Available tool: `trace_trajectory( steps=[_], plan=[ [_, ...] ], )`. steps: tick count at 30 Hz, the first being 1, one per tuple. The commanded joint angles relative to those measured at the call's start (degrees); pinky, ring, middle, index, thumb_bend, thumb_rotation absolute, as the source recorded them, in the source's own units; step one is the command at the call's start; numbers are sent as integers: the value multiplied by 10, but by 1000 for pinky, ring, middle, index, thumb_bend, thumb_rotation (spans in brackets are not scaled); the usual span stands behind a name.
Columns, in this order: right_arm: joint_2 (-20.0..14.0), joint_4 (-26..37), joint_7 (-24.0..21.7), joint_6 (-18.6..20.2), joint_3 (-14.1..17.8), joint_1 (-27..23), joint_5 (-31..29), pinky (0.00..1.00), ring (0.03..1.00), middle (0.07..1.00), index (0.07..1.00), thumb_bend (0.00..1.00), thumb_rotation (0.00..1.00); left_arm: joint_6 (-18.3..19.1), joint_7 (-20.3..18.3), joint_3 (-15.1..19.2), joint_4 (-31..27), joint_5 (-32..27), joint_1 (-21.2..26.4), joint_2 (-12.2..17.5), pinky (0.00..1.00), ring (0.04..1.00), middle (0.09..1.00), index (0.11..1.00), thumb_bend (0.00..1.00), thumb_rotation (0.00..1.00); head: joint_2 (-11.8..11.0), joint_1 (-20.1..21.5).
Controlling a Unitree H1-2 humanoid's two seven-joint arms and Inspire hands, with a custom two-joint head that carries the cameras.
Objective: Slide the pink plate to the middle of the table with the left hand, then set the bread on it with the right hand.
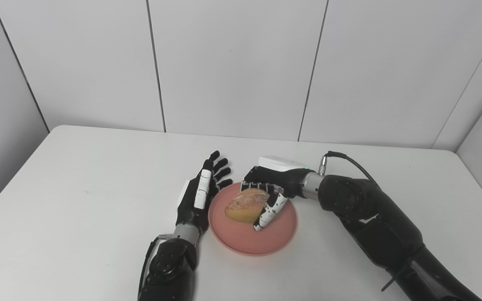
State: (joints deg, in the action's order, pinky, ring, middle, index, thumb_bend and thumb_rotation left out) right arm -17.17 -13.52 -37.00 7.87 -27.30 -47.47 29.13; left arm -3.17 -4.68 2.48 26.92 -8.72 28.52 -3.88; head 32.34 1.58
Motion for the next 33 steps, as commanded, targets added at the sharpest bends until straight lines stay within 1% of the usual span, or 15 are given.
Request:
trace_trajectory(
  steps=[1,7,12,15,16,17,18,19,20,23,24,25,29,31,33],
  plan=[
    [-7,15,9,-32,9,-25,-8,366,432,480,488,531,0,23,8,-2,15,3,-8,-8,784,876,904,909,919,930,1,0],
    [-9,11,13,-51,9,-23,-8,345,413,468,495,530,0,24,10,-3,18,4,-5,-9,789,872,902,908,905,920,2,-1],
    [-16,4,18,-75,-8,-25,16,353,420,472,494,531,0,26,8,-3,15,2,-6,-8,792,876,902,908,907,909,4,-1],
    [-20,4,23,-86,-18,-25,37,398,469,474,501,530,5,25,8,-5,15,5,-7,-7,807,880,905,911,910,909,4,-1],
    [-20,4,27,-91,-19,-24,41,456,525,534,496,528,57,26,9,-4,15,4,-7,-7,809,881,905,909,911,908,4,-1],
    [-20,4,30,-95,-19,-24,44,502,570,595,538,689,132,26,8,-3,16,3,-7,-7,811,881,905,908,910,905,4,-1],
    [-21,4,34,-100,-18,-23,47,511,578,605,554,746,146,27,9,-3,16,2,-7,-8,811,881,905,908,910,904,4,-1],
    [-21,4,38,-104,-19,-23,53,546,617,645,602,897,193,26,8,-3,17,2,-7,-7,815,880,904,909,906,903,4,-1],
    [-22,5,42,-109,-21,-23,61,561,635,663,622,948,214,25,8,-4,17,3,-7,-7,817,881,905,910,903,905,4,-1],
    [-24,5,47,-119,-23,-25,74,616,697,724,662,996,262,23,7,-7,17,7,-8,-6,801,882,908,913,907,915,4,-1],
    [-24,4,49,-123,-22,-25,76,625,675,683,669,1000,258,23,7,-7,16,7,-8,-5,807,884,909,915,906,916,5,-2],
    [-24,4,51,-125,-22,-26,79,634,672,672,673,1000,256,24,7,-7,15,6,-8,-6,804,887,909,915,906,916,5,-3],
    [-24,1,55,-136,-20,-27,85,656,687,682,679,1000,251,26,6,-7,14,3,-9,-7,810,893,906,914,906,912,6,-3],
    [-26,0,59,-144,-22,-28,91,636,672,664,679,1000,248,28,7,-6,12,3,-10,-7,812,893,906,913,904,910,6,-4],
    [-27,2,63,-152,-24,-28,100,646,693,681,678,1000,259,32,8,-5,11,2,-10,-7,809,894,905,912,903,908,6,-3]
  ],
)
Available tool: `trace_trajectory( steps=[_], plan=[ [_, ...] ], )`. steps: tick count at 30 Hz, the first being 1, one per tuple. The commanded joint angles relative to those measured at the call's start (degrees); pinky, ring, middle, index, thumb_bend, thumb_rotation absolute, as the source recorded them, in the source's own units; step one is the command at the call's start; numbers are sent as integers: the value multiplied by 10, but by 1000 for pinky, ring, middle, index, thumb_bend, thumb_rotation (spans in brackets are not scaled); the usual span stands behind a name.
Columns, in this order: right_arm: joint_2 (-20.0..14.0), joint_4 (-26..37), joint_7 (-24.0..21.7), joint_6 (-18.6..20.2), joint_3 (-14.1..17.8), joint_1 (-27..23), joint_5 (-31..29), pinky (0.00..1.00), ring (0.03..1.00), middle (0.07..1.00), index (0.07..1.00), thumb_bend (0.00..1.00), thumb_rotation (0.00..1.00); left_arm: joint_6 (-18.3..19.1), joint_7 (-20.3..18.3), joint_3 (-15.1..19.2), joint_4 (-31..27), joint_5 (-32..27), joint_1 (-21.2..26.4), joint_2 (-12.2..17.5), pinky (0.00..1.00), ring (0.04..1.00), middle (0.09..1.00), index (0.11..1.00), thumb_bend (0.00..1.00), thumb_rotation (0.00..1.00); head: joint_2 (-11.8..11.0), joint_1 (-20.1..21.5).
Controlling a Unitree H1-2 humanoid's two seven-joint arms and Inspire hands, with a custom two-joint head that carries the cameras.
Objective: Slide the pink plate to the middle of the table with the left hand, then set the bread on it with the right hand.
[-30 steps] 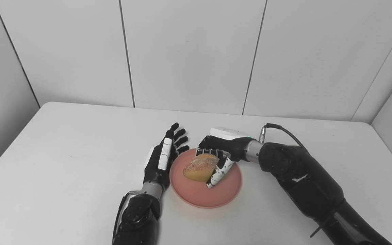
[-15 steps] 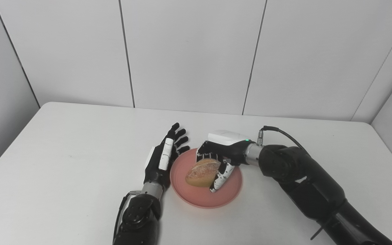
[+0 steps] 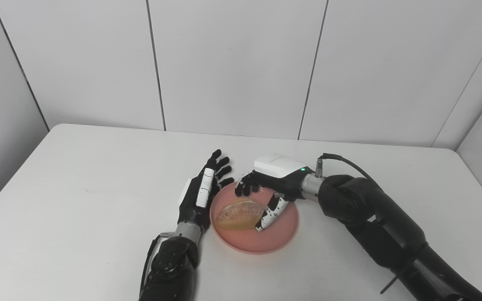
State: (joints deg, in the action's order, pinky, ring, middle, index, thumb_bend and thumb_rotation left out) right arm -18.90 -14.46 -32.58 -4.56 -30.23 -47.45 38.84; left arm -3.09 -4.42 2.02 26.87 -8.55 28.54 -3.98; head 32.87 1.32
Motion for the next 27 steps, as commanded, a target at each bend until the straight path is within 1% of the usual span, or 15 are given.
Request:
trace_trajectory(
  steps=[1,3,4,6,7,10,12,15,18,19,21,22,24,26,27],
  plan=[
    [-10,11,19,-30,5,-28,5,656,704,689,677,1000,261,32,6,0,12,0,-10,-6,809,898,905,911,903,906,1,0],
    [-9,16,15,-29,6,-29,8,694,752,740,679,1000,278,33,6,0,12,-1,-9,-6,826,906,908,911,907,906,0,0],
    [-9,18,15,-29,7,-29,10,697,755,744,679,1000,279,32,6,-1,13,1,-9,-5,827,906,908,911,908,906,1,1],
    [-9,22,14,-29,7,-30,16,734,791,780,685,1000,290,29,5,-3,14,4,-9,-4,832,895,908,915,908,918,0,1],
    [-10,24,13,-28,7,-31,18,781,819,806,697,1000,303,28,4,-3,14,4,-9,-4,838,894,908,917,905,925,0,1],
    [-13,25,18,-36,8,-35,28,858,845,830,721,1000,332,26,4,-3,15,3,-8,-4,820,888,906,915,905,928,0,1],
    [-15,24,22,-41,12,-36,28,874,849,833,730,1000,346,26,3,-3,14,2,-8,-3,811,888,910,916,903,930,0,0],
    [-19,22,32,-45,23,-36,22,868,846,834,734,1000,367,29,4,-2,11,1,-8,-4,810,890,915,912,902,924,0,1],
    [-20,17,51,-52,43,-30,3,847,823,815,722,1000,394,31,3,0,10,-3,-7,-4,801,897,914,911,900,917,1,0],
    [-21,17,55,-47,56,-25,-9,845,821,812,721,1000,398,32,4,1,9,-3,-7,-3,800,897,913,911,900,915,2,-1],
    [-21,18,58,-41,71,-20,-22,841,836,812,723,1000,411,33,4,1,8,-3,-7,-3,782,895,913,916,904,915,2,-1],
    [-20,15,62,-36,86,-13,-40,808,847,813,718,1000,418,29,5,2,11,-2,-5,-1,784,891,913,916,909,917,1,1],
    [-17,6,68,-32,113,-2,-74,787,852,814,715,1000,422,24,6,3,16,-1,-2,1,787,889,913,916,912,918,-1,3],
    [-12,-2,78,-29,141,15,-112,764,854,824,721,1000,461,22,9,8,19,-4,2,0,777,888,913,915,917,920,-3,4],
    [-8,-5,84,-29,153,23,-127,775,856,824,724,1000,490,21,10,11,20,-6,4,0,784,893,911,916,912,909,-3,5]
  ],
)
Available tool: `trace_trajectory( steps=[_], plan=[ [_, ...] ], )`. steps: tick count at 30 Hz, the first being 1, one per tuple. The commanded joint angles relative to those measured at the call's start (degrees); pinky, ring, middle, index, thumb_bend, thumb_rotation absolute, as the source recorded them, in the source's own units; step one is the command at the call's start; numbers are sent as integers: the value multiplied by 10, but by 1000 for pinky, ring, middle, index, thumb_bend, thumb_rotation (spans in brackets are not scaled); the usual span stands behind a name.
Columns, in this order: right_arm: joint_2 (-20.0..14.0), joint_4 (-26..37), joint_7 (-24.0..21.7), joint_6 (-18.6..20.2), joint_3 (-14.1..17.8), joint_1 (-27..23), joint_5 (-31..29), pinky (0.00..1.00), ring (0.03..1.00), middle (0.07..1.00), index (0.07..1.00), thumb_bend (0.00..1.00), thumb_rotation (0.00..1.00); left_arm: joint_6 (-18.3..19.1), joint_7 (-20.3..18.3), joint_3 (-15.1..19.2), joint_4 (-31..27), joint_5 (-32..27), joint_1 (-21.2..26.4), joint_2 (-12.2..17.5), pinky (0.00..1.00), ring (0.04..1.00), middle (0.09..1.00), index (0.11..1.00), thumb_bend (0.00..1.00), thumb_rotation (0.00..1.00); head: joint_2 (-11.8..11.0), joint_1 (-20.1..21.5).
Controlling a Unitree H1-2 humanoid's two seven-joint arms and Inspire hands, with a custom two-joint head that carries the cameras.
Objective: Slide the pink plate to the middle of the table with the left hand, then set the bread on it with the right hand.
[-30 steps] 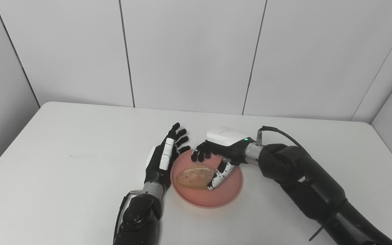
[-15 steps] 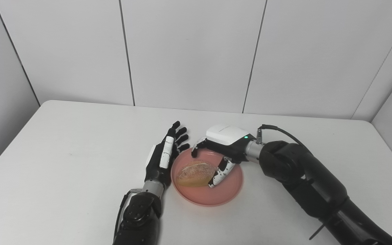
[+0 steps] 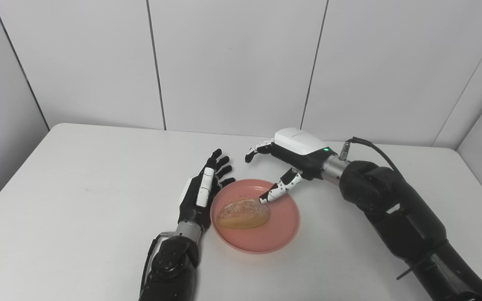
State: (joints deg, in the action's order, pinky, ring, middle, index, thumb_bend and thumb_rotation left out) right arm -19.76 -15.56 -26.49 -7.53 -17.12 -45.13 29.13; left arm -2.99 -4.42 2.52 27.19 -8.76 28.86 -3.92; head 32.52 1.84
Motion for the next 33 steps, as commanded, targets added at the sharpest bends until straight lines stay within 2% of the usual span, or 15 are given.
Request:
trace_trajectory(
  steps=[1,3,4,5,9,10,12,16,17,19,22,27,33],
  plan=[
    [4,5,28,3,32,9,-43,779,857,824,725,1000,500,19,10,8,18,-5,3,-1,787,895,910,916,910,906,0,-1],
    [12,8,48,8,49,34,-52,825,890,846,769,1000,699,11,12,13,21,-6,6,-2,806,900,909,919,909,893,0,-1],
    [19,9,62,9,57,49,-58,828,892,846,771,1000,710,6,12,15,23,-4,8,-2,807,900,909,919,908,892,0,-1],
    [24,10,71,10,63,58,-61,830,891,847,780,966,786,3,13,17,24,-3,9,-2,816,904,913,920,912,892,0,-1],
    [83,-1,144,17,117,107,-110,784,852,831,768,866,908,-22,24,11,25,20,14,1,841,911,915,910,925,926,0,1],
    [102,-6,167,19,131,116,-120,782,849,829,766,860,920,-32,37,4,26,40,13,3,846,912,915,909,927,932,0,1],
    [139,-22,204,18,159,130,-148,868,891,867,828,834,989,-52,59,-7,27,76,13,6,896,897,906,905,935,992,1,2],
    [204,-43,246,36,211,140,-226,909,911,897,885,846,1000,-80,86,-23,33,117,15,11,985,950,936,921,962,1000,1,6],
    [215,-44,257,40,219,142,-235,917,913,906,901,834,1000,-81,90,-23,33,121,16,11,997,986,965,939,986,1000,2,8],
    [228,-47,279,40,227,145,-241,919,913,909,904,830,1000,-81,98,-23,33,128,17,11,999,996,974,944,992,1000,2,9],
    [252,-52,316,29,243,152,-259,988,939,921,893,810,1000,-86,115,-26,38,143,22,12,1000,1000,997,973,955,1000,3,10],
    [270,-64,342,10,249,156,-278,1000,959,939,921,769,1000,-84,115,-28,41,142,26,10,1000,1000,1000,987,931,1000,5,12],
    [273,-94,368,-21,239,156,-276,1000,978,952,927,779,1000,-72,117,-29,31,144,24,9,1000,1000,1000,990,926,1000,6,15]
  ],
)
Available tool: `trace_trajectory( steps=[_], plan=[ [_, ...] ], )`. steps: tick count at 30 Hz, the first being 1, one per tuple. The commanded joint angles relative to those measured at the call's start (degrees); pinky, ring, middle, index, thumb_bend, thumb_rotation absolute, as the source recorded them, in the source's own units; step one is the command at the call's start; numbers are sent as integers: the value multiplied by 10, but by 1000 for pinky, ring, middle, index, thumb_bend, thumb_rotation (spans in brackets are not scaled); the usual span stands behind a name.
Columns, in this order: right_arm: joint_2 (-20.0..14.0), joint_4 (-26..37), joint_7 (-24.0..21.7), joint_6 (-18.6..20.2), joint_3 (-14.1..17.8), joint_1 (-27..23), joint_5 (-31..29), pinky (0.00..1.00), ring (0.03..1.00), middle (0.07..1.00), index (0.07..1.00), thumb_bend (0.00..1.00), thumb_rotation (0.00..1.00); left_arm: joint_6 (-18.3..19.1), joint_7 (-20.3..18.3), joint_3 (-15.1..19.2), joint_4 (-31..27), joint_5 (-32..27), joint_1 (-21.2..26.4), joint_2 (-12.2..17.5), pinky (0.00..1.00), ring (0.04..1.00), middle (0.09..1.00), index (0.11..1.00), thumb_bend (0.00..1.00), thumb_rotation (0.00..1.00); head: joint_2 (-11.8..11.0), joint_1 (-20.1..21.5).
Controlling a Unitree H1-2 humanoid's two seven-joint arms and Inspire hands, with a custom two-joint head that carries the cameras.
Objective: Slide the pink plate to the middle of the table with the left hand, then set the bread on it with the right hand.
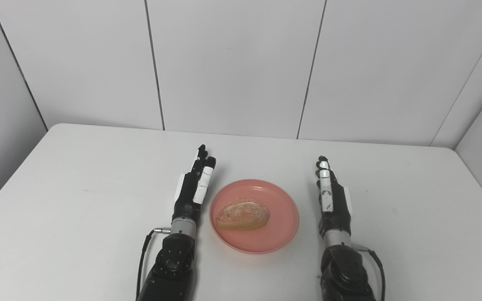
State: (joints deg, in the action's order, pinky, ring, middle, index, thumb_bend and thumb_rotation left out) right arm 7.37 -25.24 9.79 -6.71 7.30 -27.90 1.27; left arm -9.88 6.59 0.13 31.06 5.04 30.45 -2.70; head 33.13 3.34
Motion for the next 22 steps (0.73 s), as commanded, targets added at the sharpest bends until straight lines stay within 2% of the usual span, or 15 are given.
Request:
trace_trajectory(
  steps=[1,10,18,22],
  plan=[
    [1,-2,7,-34,-7,-15,3,1000,975,948,925,785,1000,-2,8,-5,-9,8,8,-3,1000,1000,1000,991,925,1000,0,0],
    [-3,-26,15,-56,-19,-5,1,1000,944,919,912,798,1000,2,6,-2,-19,1,1,-7,1000,1000,1000,993,944,1000,3,3],
    [-16,-30,6,-51,-32,-6,3,1000,937,902,899,791,1000,4,8,-2,-22,-1,-4,-14,1000,1000,1000,999,916,1000,3,1],
    [-21,-32,-3,-49,-37,-8,-4,1000,953,910,892,789,1000,13,8,4,-30,-9,-7,-20,1000,1000,1000,1000,937,999,3,1]
  ],
)
